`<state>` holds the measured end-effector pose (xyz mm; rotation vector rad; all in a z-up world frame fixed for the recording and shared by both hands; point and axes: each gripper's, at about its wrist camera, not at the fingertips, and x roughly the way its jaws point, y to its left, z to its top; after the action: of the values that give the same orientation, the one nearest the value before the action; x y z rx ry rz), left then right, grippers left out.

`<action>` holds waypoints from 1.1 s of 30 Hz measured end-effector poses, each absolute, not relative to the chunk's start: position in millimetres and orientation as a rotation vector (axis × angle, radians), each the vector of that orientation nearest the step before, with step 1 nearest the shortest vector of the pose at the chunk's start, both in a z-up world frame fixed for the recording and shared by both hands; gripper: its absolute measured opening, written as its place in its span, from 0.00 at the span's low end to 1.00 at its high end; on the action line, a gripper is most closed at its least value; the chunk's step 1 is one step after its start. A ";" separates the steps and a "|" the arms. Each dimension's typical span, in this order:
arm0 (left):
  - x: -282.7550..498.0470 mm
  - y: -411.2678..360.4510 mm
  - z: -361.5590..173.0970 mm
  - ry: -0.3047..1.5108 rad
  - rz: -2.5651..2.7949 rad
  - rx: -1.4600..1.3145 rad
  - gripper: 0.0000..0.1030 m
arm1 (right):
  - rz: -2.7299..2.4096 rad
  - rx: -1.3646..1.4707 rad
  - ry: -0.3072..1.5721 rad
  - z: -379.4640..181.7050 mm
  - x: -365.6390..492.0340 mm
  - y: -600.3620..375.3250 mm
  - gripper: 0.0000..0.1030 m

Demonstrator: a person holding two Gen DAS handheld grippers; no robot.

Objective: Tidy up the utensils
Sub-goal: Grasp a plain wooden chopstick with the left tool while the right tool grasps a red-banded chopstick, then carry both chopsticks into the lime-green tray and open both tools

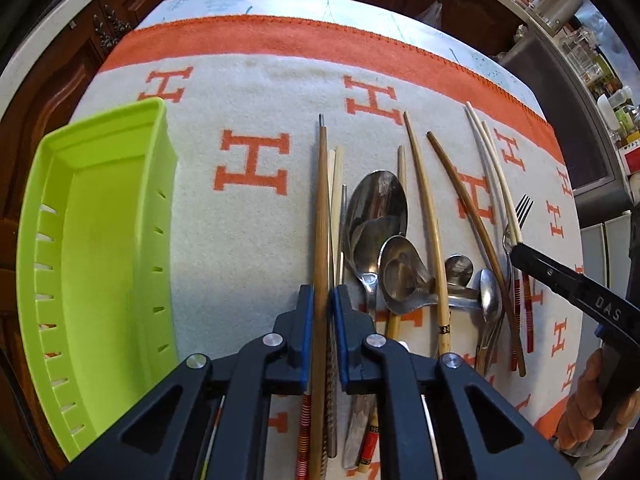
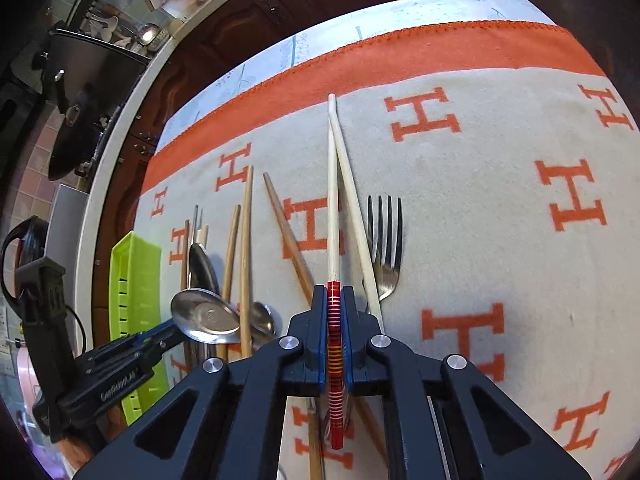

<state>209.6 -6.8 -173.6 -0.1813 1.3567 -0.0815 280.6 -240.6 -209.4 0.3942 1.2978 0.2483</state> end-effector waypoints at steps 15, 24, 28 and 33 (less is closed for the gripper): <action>184.4 18.1 -148.8 1.296 -0.100 -0.207 0.04 | 0.345 0.447 1.269 -172.3 225.5 -247.9 0.06; 151.1 44.0 -94.3 1.215 -0.151 -0.220 0.04 | 0.387 0.468 1.227 -126.6 187.5 -242.8 0.06; 132.6 73.1 -68.0 1.168 -0.114 -0.190 0.04 | 0.440 0.450 1.228 -110.3 166.9 -220.1 0.06; 120.0 112.6 -63.0 1.144 -0.022 -0.144 0.04 | 0.504 0.424 1.246 -95.2 140.9 -178.0 0.06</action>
<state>120.0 112.6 -63.0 -0.1444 1.1441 -0.0220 140.9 -178.0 -95.2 0.4244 1.2457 0.5044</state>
